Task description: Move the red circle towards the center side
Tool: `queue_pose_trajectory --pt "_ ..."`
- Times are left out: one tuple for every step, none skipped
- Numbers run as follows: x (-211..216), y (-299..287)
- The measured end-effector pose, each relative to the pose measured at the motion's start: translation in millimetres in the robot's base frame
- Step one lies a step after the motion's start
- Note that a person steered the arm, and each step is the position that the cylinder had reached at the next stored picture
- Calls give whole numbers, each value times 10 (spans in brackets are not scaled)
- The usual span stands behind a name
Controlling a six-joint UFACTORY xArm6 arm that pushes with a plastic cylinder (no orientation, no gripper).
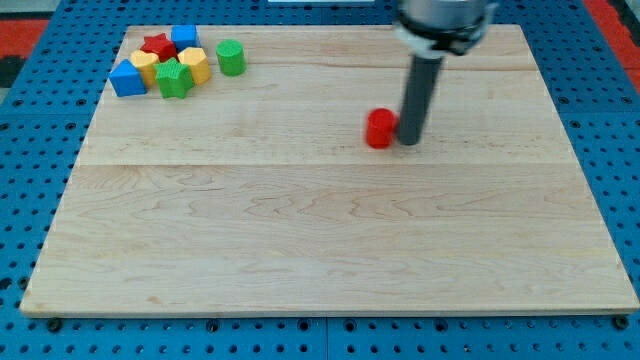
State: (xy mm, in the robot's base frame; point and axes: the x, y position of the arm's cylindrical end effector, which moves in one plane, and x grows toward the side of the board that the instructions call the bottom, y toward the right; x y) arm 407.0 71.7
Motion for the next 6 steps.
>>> queue_pose_trajectory --pt "-228 22" --pt "-485 20" --pt "-344 -287" --pt "-244 -455" --pt "-425 -814" --pt "-433 -1600"
